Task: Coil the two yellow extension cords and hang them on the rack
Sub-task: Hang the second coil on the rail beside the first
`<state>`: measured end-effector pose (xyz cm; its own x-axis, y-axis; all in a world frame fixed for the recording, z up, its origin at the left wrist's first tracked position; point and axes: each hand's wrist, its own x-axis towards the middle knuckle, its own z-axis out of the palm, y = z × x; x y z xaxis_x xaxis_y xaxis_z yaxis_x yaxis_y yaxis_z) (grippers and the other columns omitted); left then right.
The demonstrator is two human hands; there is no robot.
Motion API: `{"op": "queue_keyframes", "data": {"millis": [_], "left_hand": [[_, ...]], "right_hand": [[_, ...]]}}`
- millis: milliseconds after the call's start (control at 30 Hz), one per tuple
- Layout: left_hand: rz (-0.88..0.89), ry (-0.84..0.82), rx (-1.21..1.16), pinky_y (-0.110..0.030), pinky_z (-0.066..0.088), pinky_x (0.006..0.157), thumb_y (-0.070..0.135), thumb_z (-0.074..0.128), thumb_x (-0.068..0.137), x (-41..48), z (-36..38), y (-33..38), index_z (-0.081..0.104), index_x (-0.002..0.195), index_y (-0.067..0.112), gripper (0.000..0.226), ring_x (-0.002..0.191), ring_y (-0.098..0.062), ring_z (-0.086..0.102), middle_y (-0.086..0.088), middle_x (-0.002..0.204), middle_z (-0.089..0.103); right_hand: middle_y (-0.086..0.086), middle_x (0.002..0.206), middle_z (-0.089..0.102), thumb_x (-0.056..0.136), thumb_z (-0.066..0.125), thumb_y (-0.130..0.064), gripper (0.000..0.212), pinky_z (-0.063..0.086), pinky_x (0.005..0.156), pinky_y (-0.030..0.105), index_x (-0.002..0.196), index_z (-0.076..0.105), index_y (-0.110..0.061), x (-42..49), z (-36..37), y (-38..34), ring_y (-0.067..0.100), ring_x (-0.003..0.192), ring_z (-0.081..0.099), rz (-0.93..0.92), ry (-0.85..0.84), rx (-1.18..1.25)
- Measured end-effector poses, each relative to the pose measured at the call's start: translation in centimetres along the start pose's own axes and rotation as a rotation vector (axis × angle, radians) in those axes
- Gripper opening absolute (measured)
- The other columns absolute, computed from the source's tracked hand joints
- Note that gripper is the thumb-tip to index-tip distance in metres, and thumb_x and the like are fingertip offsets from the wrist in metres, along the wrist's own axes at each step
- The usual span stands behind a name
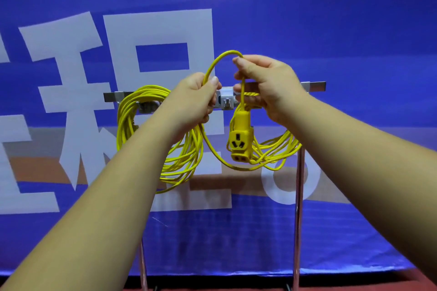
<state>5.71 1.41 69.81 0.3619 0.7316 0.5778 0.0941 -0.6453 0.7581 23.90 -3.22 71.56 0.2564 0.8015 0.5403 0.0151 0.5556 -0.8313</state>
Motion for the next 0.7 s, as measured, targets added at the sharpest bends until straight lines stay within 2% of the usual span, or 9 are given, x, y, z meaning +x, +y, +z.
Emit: {"op": "queue_keyframes", "data": {"millis": [100,167,233,300,400,467,600,700], "left_hand": [[0.032,0.034,0.135,-0.039,0.049,0.06,0.04,0.049,0.099,1.1,0.2,-0.6,0.059,0.103,0.028,0.016,0.064,-0.02,0.052,-0.004,0.078,0.059],[0.039,0.033,0.155,-0.046,0.058,0.069,0.035,0.05,0.102,1.9,0.4,-1.2,0.056,0.103,0.03,0.008,0.067,-0.021,0.059,-0.006,0.081,0.063],[0.03,0.025,0.139,-0.051,0.064,0.078,0.028,0.052,0.106,2.5,0.8,-1.8,0.054,0.102,0.025,0.005,0.07,-0.021,0.068,-0.007,0.083,0.066],[0.04,0.043,0.17,-0.05,0.063,0.082,0.024,0.056,0.106,3.1,1.6,-2.2,0.053,0.1,0.022,0.007,0.075,-0.024,0.075,-0.005,0.08,0.07],[0.132,0.134,0.408,-0.033,0.054,0.069,0.025,0.064,0.101,4.6,2.9,-2.2,0.056,0.1,0.022,0.009,0.083,-0.021,0.07,0.0,0.086,0.07],[0.173,0.157,0.495,-0.029,0.05,0.067,0.027,0.067,0.099,6.0,3.9,-2.0,0.057,0.106,0.023,0.013,0.087,-0.021,0.064,0.001,0.093,0.067],[0.211,0.165,0.607,-0.045,0.059,0.081,0.037,0.068,0.096,8.8,6.0,-1.7,0.061,0.103,0.033,0.01,0.091,-0.023,0.066,0.003,0.099,0.07],[0.198,0.144,0.64,-0.046,0.061,0.08,0.041,0.067,0.096,10.4,7.4,-1.8,0.063,0.099,0.036,0.007,0.092,-0.024,0.066,0.005,0.098,0.071]], "right_hand": [[-0.001,0.077,0.067,0.095,0.08,-0.03,0.019,0.045,0.049,0.023,0.111,0.08,-0.018,0.8,-0.9,-1.5,0.011,0.055,0.056,-0.079,0.079,-0.139],[-0.001,0.073,0.063,0.094,0.081,-0.029,0.017,0.036,0.046,0.021,0.108,0.081,-0.018,1.4,-1.8,-2.3,0.01,0.051,0.048,-0.128,0.129,-0.229],[-0.002,0.072,0.064,0.094,0.081,-0.031,0.015,0.037,0.046,0.02,0.105,0.082,-0.02,2.2,-3.3,-2.9,0.007,0.048,0.048,-0.164,0.188,-0.345],[-0.007,0.07,0.067,0.093,0.08,-0.036,0.011,0.04,0.051,0.021,0.098,0.083,-0.027,2.9,-5.2,-3.2,0.002,0.049,0.051,-0.184,0.249,-0.491],[-0.01,0.071,0.072,0.09,0.08,-0.042,0.011,0.048,0.062,0.026,0.091,0.082,-0.031,3.7,-8.0,-2.3,0.001,0.06,0.059,-0.17,0.316,-0.652],[-0.008,0.075,0.074,0.09,0.08,-0.042,0.012,0.051,0.067,0.027,0.09,0.082,-0.031,4.0,-9.5,-1.5,0.005,0.066,0.063,-0.153,0.376,-0.677],[-0.007,0.081,0.072,0.094,0.078,-0.032,0.005,0.044,0.047,0.015,0.098,0.081,-0.032,4.2,-12.3,-0.1,0.001,0.051,0.062,-0.088,0.433,-0.652],[-0.007,0.087,0.074,0.093,0.078,-0.031,0.007,0.045,0.057,0.021,0.098,0.083,-0.032,4.8,-14.2,1.1,0.007,0.07,0.067,-0.074,0.47,-0.712]]}}
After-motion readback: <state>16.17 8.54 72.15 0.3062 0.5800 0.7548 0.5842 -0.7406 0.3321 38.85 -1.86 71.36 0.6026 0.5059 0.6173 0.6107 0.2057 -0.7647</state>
